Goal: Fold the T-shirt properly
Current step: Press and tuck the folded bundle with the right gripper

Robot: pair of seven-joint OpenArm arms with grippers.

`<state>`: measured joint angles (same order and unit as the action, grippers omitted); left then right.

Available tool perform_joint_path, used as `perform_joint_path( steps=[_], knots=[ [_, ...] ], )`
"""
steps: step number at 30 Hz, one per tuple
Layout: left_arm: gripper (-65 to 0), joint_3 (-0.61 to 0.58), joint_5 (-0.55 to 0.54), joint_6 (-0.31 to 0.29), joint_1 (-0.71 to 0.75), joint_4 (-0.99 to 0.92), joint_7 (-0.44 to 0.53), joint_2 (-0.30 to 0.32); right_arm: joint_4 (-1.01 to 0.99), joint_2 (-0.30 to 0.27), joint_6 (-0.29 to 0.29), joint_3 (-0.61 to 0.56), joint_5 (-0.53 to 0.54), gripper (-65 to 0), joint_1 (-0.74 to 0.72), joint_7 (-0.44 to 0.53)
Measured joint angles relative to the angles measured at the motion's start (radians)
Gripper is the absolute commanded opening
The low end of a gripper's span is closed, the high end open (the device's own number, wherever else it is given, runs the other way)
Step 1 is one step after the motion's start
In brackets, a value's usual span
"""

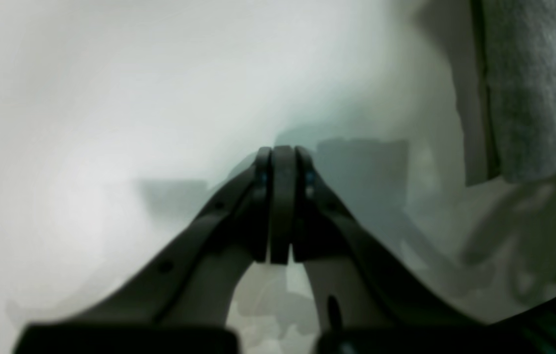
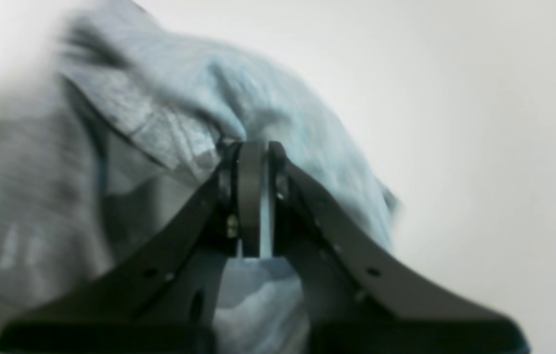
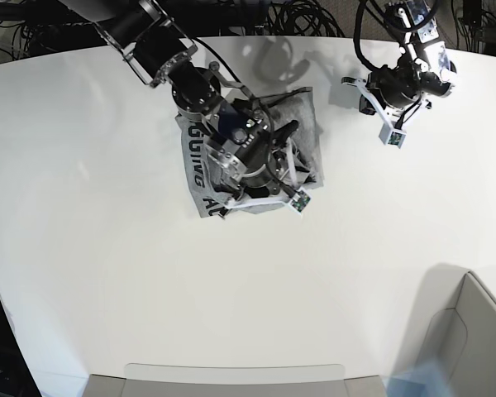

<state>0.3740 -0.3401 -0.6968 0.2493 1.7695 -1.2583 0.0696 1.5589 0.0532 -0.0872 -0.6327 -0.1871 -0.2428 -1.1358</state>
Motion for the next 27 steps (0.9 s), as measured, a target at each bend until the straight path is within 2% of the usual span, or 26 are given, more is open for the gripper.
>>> perform_joint_path(
  steps=[2, 5, 8, 10, 15, 17, 19, 21, 27],
  knots=[
    [-64.0, 0.000, 0.000, 0.000, 0.000, 0.000, 0.000, 0.000, -0.057, 0.038, 0.000, -0.016, 0.001, -61.3, -0.040, 0.016],
    [-64.0, 0.000, 0.000, 0.000, 0.000, 0.000, 0.000, 0.000, -0.140, 0.075, 0.001, -0.016, -0.003, -61.4, -0.079, 0.108],
    [-64.0, 0.000, 0.000, 0.000, 0.000, 0.000, 0.000, 0.000, -0.166, 0.080, 0.000, -0.016, -0.003, -61.4, -0.076, 0.174],
    [-64.0, 0.000, 0.000, 0.000, 0.000, 0.000, 0.000, 0.000, -0.117, 0.074, 0.000, -0.016, 0.000, -61.4, -0.055, 0.176],
    [-64.0, 0.000, 0.000, 0.000, 0.000, -0.001, 0.000, 0.000, 0.154, 0.068, 0.000, -0.011, -0.014, -61.4, 0.042, 0.196],
    [-64.0, 0.000, 0.000, 0.000, 0.000, -0.001, 0.000, 0.000, 0.257, 0.016, -0.005, -0.018, -0.015, -61.4, 0.089, 0.173],
    [-64.0, 0.000, 0.000, 0.000, 0.000, -0.003, 0.003, 0.000, 0.321, -0.047, -0.003, -0.016, -0.050, -61.4, 0.129, 0.043],
    [-64.0, 0.000, 0.003, 0.000, 0.000, -0.003, 0.003, 0.000, 0.353, -0.079, 0.000, -0.001, -0.079, -61.5, 0.153, -0.024],
    [-64.0, 0.000, 0.000, 0.000, 0.000, -0.003, 0.000, 0.000, 0.442, -0.142, 0.001, -0.009, -0.075, -61.2, 0.232, -0.040]
  ],
)
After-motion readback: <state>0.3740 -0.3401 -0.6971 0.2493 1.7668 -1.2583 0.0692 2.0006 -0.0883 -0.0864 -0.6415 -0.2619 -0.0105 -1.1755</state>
